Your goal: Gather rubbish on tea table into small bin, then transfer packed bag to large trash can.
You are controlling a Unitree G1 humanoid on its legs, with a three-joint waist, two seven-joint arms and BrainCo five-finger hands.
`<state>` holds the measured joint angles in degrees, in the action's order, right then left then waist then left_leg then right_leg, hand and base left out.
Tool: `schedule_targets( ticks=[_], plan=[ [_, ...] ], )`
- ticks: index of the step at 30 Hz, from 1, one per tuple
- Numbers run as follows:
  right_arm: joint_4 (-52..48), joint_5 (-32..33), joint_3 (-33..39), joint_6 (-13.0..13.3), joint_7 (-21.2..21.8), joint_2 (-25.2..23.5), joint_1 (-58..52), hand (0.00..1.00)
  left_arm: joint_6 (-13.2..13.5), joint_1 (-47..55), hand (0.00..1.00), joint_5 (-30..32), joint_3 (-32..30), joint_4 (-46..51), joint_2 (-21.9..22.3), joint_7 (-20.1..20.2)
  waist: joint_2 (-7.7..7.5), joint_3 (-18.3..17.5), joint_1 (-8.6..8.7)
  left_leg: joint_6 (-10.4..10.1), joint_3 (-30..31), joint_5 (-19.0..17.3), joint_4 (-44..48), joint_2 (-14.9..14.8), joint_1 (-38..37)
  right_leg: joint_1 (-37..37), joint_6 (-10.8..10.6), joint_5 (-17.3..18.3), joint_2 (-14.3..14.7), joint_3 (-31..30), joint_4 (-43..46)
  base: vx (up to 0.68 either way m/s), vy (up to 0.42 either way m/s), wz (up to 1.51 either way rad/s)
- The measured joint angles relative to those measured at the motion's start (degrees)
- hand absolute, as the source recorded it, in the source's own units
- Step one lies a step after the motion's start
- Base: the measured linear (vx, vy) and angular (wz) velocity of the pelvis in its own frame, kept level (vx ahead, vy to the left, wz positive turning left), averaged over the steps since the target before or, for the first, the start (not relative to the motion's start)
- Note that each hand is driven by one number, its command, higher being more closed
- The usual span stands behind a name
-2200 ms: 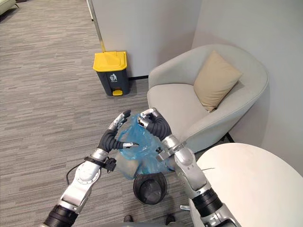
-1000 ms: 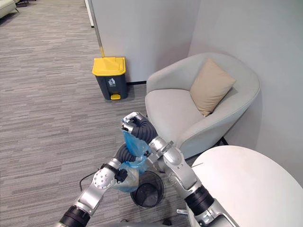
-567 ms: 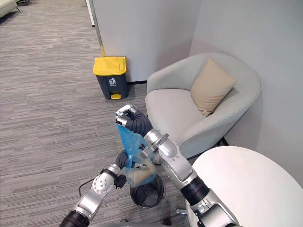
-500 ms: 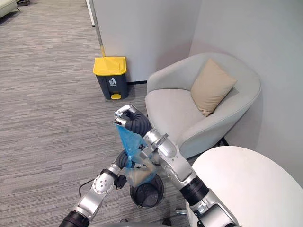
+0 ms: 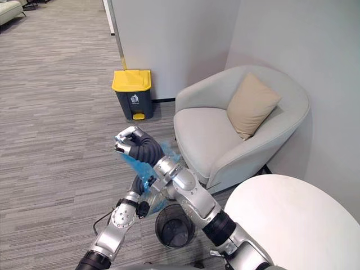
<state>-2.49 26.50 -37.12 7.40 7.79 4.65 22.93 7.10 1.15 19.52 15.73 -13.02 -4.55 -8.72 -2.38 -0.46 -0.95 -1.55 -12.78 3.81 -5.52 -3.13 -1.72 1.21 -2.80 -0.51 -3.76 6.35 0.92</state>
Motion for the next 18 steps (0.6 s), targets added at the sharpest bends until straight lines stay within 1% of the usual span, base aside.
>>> schedule_targets(
  ticks=[3, 6, 8, 12, 18],
  plan=[
    [0.0, 0.1, -1.1, -0.7, -0.3, 0.1, 0.0, 1.00, -1.5, -0.1, 1.00, 1.5, 0.1, -0.2, 0.0, -0.8, 0.00, 0.0, 0.00, 0.0, 0.1, 0.0, 0.0, -0.1, 0.1, 0.0, 0.0, 0.0, 0.0, 0.0, -0.1, 0.00, 0.000, 0.00],
    [0.5, 0.6, -2.6, -1.6, -0.4, 0.1, 0.0, 1.00, -1.9, -1.3, 1.00, 1.5, 0.1, -2.7, 0.0, -2.6, -0.02, 0.0, 0.00, 0.0, 0.2, 0.0, 0.0, -0.1, 0.2, 0.0, 0.0, 0.0, 0.1, 0.1, -0.2, 0.00, 0.000, 0.00],
    [1.1, 1.8, -4.1, -1.6, -0.6, 0.1, 0.0, 1.00, -2.3, -2.6, 1.00, 1.4, 0.1, -4.8, 0.0, -2.9, -0.03, 0.0, 0.00, 0.0, 0.2, 0.0, 0.0, 0.0, 0.2, 0.0, 0.0, 0.0, 0.1, 0.1, -0.3, 0.00, 0.000, 0.00],
    [1.1, 2.8, -5.6, -1.6, -0.7, 0.1, 0.0, 1.00, -2.3, -2.8, 1.00, 1.3, 0.4, -5.0, 0.0, -3.9, -0.06, 0.0, 0.12, 0.0, 0.2, 0.0, 0.1, 0.0, 0.2, 0.0, 0.1, 0.0, 0.2, 0.1, -0.4, 0.00, 0.000, 0.00],
    [1.1, 4.5, -5.9, -1.6, -0.5, 0.1, 0.0, 1.00, -2.2, -2.8, 1.00, -3.8, 0.4, -5.0, 0.0, -4.7, -0.06, 0.0, 0.15, 0.0, 0.2, 0.0, 0.1, 0.0, 0.2, 0.0, 0.2, -0.1, 0.4, 0.0, -0.5, 0.00, 0.000, 0.00]
  ],
)
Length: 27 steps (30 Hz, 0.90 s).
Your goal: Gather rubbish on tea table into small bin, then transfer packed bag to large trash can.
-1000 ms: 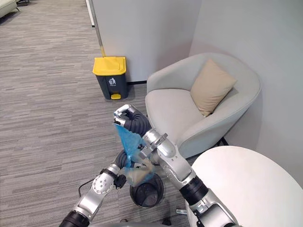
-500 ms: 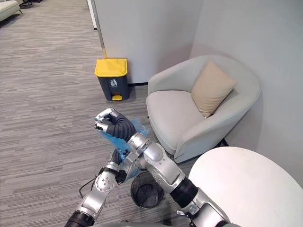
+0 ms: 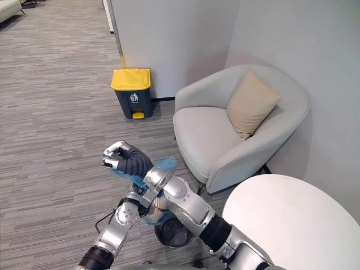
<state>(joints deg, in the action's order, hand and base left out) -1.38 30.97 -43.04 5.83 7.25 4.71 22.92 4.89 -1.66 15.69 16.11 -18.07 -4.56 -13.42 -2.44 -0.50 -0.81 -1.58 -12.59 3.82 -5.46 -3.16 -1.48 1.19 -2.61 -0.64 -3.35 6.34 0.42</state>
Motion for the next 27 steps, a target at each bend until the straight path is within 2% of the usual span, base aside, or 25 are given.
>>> schedule_targets(
  ticks=[7, 8, 13, 16, 17, 23, 25, 27],
  plan=[
    [0.0, -0.1, 0.5, 0.6, 1.3, -0.9, -2.4, 1.00, 0.1, 0.0, 1.00, -2.8, -0.6, 0.1, 0.0, -0.4, 0.01, 0.0, 0.01, 0.0, 0.0, 0.0, 0.0, 0.0, 0.0, 0.0, 0.0, 0.0, 0.0, 0.0, -0.1, 0.00, 0.000, 0.00],
    [-0.1, -0.3, 0.6, 0.9, 1.7, -1.1, -3.5, 0.00, 0.1, 0.0, 1.00, -3.2, -0.8, 0.2, 0.0, -0.3, 0.01, 0.0, 0.02, 0.0, 0.0, 0.0, 0.0, 0.0, 0.1, 0.0, 0.0, 0.0, 0.0, 0.0, -0.1, 0.00, 0.000, 0.00],
    [-2.3, -6.8, 4.7, 2.9, 2.5, -1.9, -7.5, 0.00, 0.1, 0.2, 1.00, -4.0, -3.0, 2.1, 1.3, 0.8, 0.02, 0.0, 0.01, 0.0, 0.0, 0.0, 0.0, 0.2, 0.0, 0.0, -0.1, 0.1, -0.2, 0.1, 0.0, 0.00, 0.000, 0.00],
    [-3.6, -13.5, 7.8, 5.1, 2.7, -1.7, -9.6, 0.00, 1.0, 0.6, 1.00, -4.1, -4.2, 4.8, 1.7, 1.0, 0.03, 0.0, 0.04, 0.0, 0.0, 0.0, 0.0, 0.4, -0.1, 0.1, -0.2, 0.2, -0.4, 0.1, 0.3, 0.00, 0.000, 0.00],
    [-4.1, -17.3, 9.2, 5.3, 2.6, -0.7, -10.6, 0.00, 1.6, 0.7, 1.00, -4.0, -5.2, 5.8, 2.1, 1.0, 0.04, 0.0, 0.05, 0.0, 0.0, 0.0, -0.1, 0.4, -0.1, 0.1, -0.2, 0.2, -0.4, 0.1, 0.4, 0.00, 0.000, 0.00],
    [-5.0, -28.9, 11.3, 8.2, 1.0, 2.7, -12.0, 0.00, 2.9, 2.3, 1.00, -3.8, -6.3, 8.3, 2.2, 1.0, 0.06, 0.0, 0.07, 0.0, 0.0, 0.0, -0.1, 0.4, -0.2, 0.1, -0.3, 0.2, -0.4, 0.1, 0.4, 0.00, 0.000, 0.00],
    [-5.1, -34.7, 13.0, 10.1, -0.9, 4.6, -12.1, 0.00, 3.1, 3.5, 1.00, -3.7, -7.5, 9.0, 2.3, 1.0, 0.06, 0.0, 0.00, 0.0, 0.0, 0.0, -0.1, 0.4, -0.1, 0.1, -0.3, 0.2, -0.4, 0.1, 0.4, 0.00, 0.000, 0.00],
    [-5.2, -38.3, 14.1, 10.8, -2.3, 6.1, -12.1, 0.00, 3.1, 4.1, 1.00, -3.7, -8.1, 9.2, 2.1, 1.0, 0.07, 0.0, -0.04, 0.0, 0.0, 0.0, -0.1, 0.4, -0.2, 0.1, -0.3, 0.2, -0.4, 0.1, 0.4, 0.00, 0.000, 0.00]
  ],
)
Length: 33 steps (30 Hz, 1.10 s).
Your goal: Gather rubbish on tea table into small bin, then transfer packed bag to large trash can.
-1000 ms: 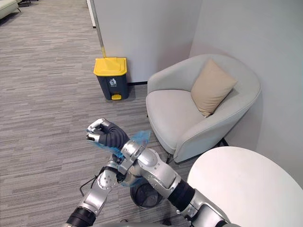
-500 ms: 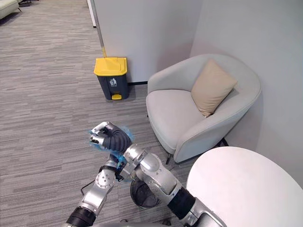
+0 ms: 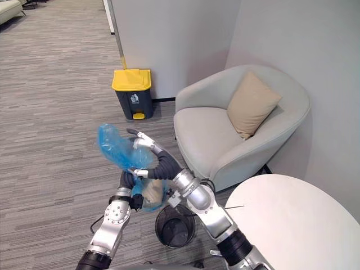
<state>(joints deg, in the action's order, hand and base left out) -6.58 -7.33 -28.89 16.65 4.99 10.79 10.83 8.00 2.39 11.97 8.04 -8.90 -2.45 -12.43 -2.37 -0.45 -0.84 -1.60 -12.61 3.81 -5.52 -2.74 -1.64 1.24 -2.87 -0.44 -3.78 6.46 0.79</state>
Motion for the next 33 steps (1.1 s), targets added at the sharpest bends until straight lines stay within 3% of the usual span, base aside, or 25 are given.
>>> schedule_targets(
  ticks=[6, 14, 18, 23, 33],
  plan=[
    [-2.0, -9.1, 3.5, 1.8, -3.5, 4.0, -2.2, 0.00, 0.0, 2.0, 1.00, 0.1, -2.4, 0.3, -0.1, 0.0, 0.11, 0.1, -0.06, 0.0, 0.0, 0.0, 0.0, 0.0, 0.0, 0.0, 0.0, 0.0, 0.0, 0.0, 0.0, 0.00, 0.000, 0.00],
    [-2.7, -11.8, 14.8, 2.2, -6.2, 3.6, -11.2, 0.00, 0.1, 6.1, 1.00, 0.2, -7.4, 0.4, 0.0, 0.3, 0.95, 0.1, 0.03, 0.0, 0.1, 0.0, 0.0, 0.1, 0.0, 0.1, 0.0, 0.0, -0.1, 0.1, -0.2, 0.00, 0.000, 0.00],
    [3.0, -6.8, 21.0, 1.3, -5.8, 0.2, -16.6, 0.00, 0.2, 7.8, 1.00, 0.2, -9.8, -0.7, -0.1, 1.2, 1.51, 0.1, 0.16, 0.0, 0.3, 0.0, 0.0, -0.2, 0.1, 0.0, 0.0, 0.0, -0.2, 0.3, -0.7, 0.00, 0.000, 0.01],
    [16.3, -0.4, 26.7, -1.5, -3.4, -3.2, -19.4, 0.00, 0.2, 7.8, 1.00, 0.3, -10.2, -9.2, -1.3, 3.0, 1.77, 0.1, 0.32, 0.0, 1.2, 0.0, 0.0, -0.1, 0.7, -0.1, 0.0, -0.1, 0.0, 1.3, -1.4, 0.01, -0.002, 0.08],
    [33.2, 5.1, 28.5, -2.6, -2.5, -6.0, -19.2, 0.00, 0.9, 7.9, 1.00, 0.0, -10.8, -20.0, -2.7, 4.9, 2.15, 1.2, 0.13, -0.1, 1.8, -0.1, 0.0, -0.1, 0.9, -1.0, 0.1, -0.3, 0.2, 2.0, -2.9, 0.01, -0.004, 0.03]
  ],
)
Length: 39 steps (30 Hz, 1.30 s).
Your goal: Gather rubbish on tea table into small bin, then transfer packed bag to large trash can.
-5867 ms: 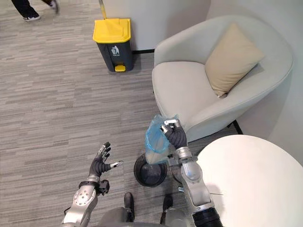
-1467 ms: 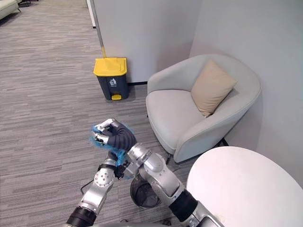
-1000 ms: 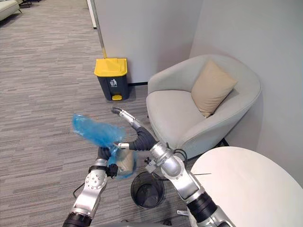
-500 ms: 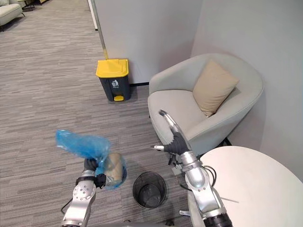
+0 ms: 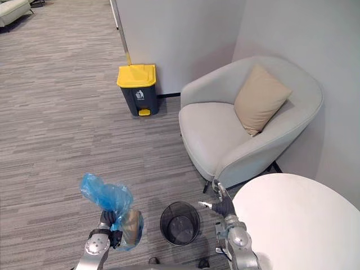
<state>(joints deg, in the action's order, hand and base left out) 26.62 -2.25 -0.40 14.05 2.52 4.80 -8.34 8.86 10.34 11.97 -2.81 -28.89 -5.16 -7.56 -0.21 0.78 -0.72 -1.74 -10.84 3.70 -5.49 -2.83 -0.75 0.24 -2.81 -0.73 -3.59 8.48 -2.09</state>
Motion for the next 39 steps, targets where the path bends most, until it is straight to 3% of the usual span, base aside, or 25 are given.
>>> schedule_targets(
  ticks=[19, 26, 27, 29, 30, 32, 33, 34, 35, 38, 39],
  plan=[
    [10.7, 2.3, 1.2, -2.1, -1.2, 0.0, 1.0, 0.00, 0.5, 2.3, 1.00, -1.3, -0.2, -7.7, -0.1, 1.3, -0.40, 2.1, -0.16, 0.2, -1.5, -0.2, 0.6, 0.0, 0.2, 2.8, -0.4, 1.5, -0.6, -1.6, 4.9, -0.01, 0.005, -0.04],
    [11.1, 0.8, 0.2, -2.3, -2.6, 0.7, 7.0, 0.00, 0.6, 0.6, 1.00, -3.9, -1.5, -4.0, -0.7, 1.4, -0.57, 7.0, -0.14, 2.0, -4.4, -7.1, 17.5, -1.4, 11.1, 12.3, -1.1, 3.0, -1.8, -5.5, 15.4, -0.10, 0.019, -0.22],
    [10.8, 0.4, -0.1, -2.4, -2.8, 0.8, 7.1, 0.00, 0.6, 0.2, 1.00, -4.7, -1.7, -2.5, -0.7, 1.4, -0.23, 7.6, -0.17, 2.7, -4.2, -7.8, 18.9, -2.1, 12.4, 13.3, -1.9, 4.6, -1.8, -5.5, 18.7, -0.15, 0.030, 0.37],
    [10.2, 0.4, -1.6, -3.1, -2.9, 0.5, 6.4, 0.00, 0.9, -0.2, 1.00, -5.1, -1.8, -0.9, -1.1, 1.3, -0.63, 8.1, -0.19, 3.5, -1.8, -8.4, 21.3, -1.8, 13.6, 15.3, -3.0, 12.1, -2.6, -5.6, 35.7, -0.10, -0.021, 0.68],
    [9.8, 0.4, -2.2, -3.2, -2.9, 0.4, 6.3, 0.00, 1.0, -0.1, 1.00, -5.2, -1.8, -0.5, -1.1, 1.3, -0.64, 8.1, -0.17, 3.5, -1.0, -8.4, 21.9, -1.7, 14.1, 14.9, -3.5, 13.4, -2.6, -5.7, 38.5, -0.04, -0.096, 0.70],
    [6.4, 0.4, -3.0, -3.1, -2.9, 0.0, 6.2, 0.00, 1.1, 1.0, 1.00, -5.3, -1.8, 1.5, -1.0, 1.3, -2.16, 7.5, -0.91, 2.6, 1.4, -7.7, 24.3, -0.6, 17.2, 13.2, -4.8, 18.2, -2.5, -6.6, 39.8, -0.08, -0.162, 0.63],
    [5.5, 0.4, -2.9, -2.9, -3.0, 0.3, 6.5, 0.00, 1.1, 0.8, 1.00, -5.3, -1.9, 1.7, -0.6, 1.2, -2.53, 7.7, -1.67, 1.9, 2.2, -6.6, 24.9, -0.1, 19.1, 12.5, -2.7, 20.2, -2.2, -7.1, 36.4, -0.11, -0.170, 0.44],
    [5.5, 0.4, -2.9, -2.9, -3.1, 0.4, 6.8, 0.00, 1.1, 0.8, 1.00, -5.3, -1.9, 1.7, -0.3, 1.2, -2.51, 7.7, -1.78, 1.8, 2.4, -6.2, 24.8, -0.1, 19.5, 12.2, -2.0, 20.6, -2.1, -6.9, 35.2, -0.14, -0.175, 0.43],
    [5.3, 0.4, -2.9, -2.9, -3.8, 1.1, 7.6, 0.00, 1.1, 0.9, 1.00, -5.3, -1.8, 2.2, 1.7, 1.2, -1.00, 8.1, -2.56, 0.8, 4.0, -3.3, 22.6, -1.0, 20.5, 11.2, 0.8, 19.7, -0.3, -5.6, 30.3, -0.16, -0.145, 0.45],
    [3.4, 0.6, -2.8, -2.8, -4.1, 1.3, 5.7, 0.00, 1.1, 1.3, 1.00, -5.3, -0.3, 2.9, 2.6, 1.2, 0.15, 8.6, -3.29, -1.8, 8.0, 3.0, 15.8, -2.0, 20.2, 11.1, 3.0, 17.7, 1.6, -0.6, 28.5, -0.21, -0.165, 0.63],
    [3.4, 0.6, -2.7, -2.8, -4.2, 1.3, 5.6, 0.00, 1.1, 1.2, 1.00, -5.3, -0.1, 3.3, 2.6, 1.2, 0.24, 8.7, -3.24, -2.9, 8.4, 3.6, 14.6, -2.2, 20.0, 11.1, 3.6, 17.3, 1.7, 0.4, 28.3, -0.19, -0.144, 0.66]
  ],
)
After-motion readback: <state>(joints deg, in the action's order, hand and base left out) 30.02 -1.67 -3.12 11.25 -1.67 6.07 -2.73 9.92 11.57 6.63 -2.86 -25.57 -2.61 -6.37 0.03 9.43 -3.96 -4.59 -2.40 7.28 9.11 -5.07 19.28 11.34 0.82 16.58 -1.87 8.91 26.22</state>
